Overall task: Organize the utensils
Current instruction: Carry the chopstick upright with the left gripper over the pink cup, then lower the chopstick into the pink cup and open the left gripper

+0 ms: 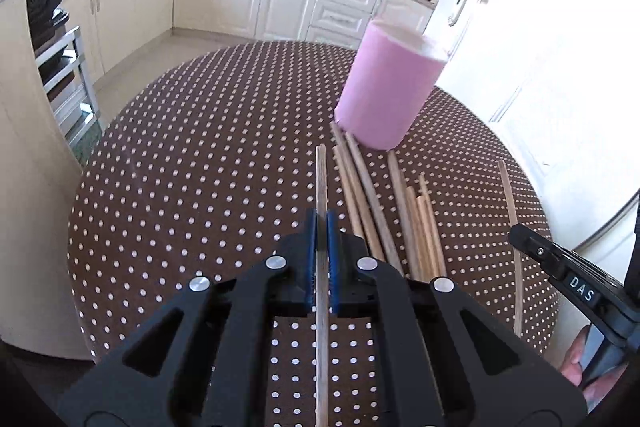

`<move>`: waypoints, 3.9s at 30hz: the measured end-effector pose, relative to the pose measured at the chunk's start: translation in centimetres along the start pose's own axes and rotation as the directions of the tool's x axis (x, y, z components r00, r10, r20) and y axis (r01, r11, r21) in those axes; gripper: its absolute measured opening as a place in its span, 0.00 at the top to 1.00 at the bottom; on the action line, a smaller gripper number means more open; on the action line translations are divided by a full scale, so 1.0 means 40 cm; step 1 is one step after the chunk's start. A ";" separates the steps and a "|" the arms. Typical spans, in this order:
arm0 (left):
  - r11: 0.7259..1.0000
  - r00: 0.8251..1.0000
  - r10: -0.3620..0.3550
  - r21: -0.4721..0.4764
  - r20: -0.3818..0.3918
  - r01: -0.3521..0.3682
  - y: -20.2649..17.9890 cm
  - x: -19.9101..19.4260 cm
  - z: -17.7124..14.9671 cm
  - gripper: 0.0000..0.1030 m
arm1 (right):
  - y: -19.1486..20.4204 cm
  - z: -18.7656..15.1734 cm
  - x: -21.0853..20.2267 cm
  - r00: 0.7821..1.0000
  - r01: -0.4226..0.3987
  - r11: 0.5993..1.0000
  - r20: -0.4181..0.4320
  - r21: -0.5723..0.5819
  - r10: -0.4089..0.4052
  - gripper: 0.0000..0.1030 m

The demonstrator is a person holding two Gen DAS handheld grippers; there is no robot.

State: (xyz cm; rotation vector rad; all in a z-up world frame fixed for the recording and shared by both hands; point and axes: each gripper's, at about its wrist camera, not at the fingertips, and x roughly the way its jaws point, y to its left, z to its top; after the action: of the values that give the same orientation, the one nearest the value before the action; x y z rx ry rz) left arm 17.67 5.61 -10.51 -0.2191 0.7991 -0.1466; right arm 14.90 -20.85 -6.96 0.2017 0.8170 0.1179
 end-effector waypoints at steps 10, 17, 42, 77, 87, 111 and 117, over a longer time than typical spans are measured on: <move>0.998 0.996 -0.003 0.055 0.089 -0.002 -0.045 -0.061 0.023 0.95 | 0.020 0.019 -0.046 0.995 -0.006 1.000 0.098 -0.006 0.007 0.96; 0.997 0.988 -0.009 0.075 0.155 -0.002 -0.060 -0.102 0.045 0.95 | 0.038 0.033 -0.071 0.988 -0.005 1.000 0.155 -0.027 0.009 0.96; 0.995 0.935 -0.035 0.104 0.354 -0.002 -0.102 -0.226 0.133 0.95 | 0.087 0.105 -0.146 0.936 -0.028 0.996 0.347 -0.081 0.055 0.96; 0.986 0.828 -0.079 0.166 0.555 -0.017 -0.186 -0.319 0.301 0.95 | 0.128 0.308 -0.184 0.811 -0.115 0.989 0.566 -0.094 0.148 0.96; 0.982 0.815 -0.102 0.189 0.570 -0.009 -0.212 -0.291 0.362 0.95 | 0.127 0.376 -0.158 0.765 -0.119 0.989 0.628 -0.085 0.145 0.96; 0.984 0.803 -0.116 0.178 0.584 0.012 -0.188 -0.184 0.451 0.94 | 0.132 0.423 -0.027 0.556 -0.126 0.988 0.819 -0.087 0.143 0.96; 0.988 0.828 -0.106 0.156 0.551 0.023 -0.174 -0.131 0.459 0.94 | 0.111 0.426 0.039 0.583 -0.139 0.989 0.803 -0.051 0.123 0.96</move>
State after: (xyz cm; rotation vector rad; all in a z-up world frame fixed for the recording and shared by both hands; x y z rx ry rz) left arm 27.03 2.53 7.29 -0.1406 0.1908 -0.1913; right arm 28.32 -18.50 4.29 0.3009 -0.1301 0.1419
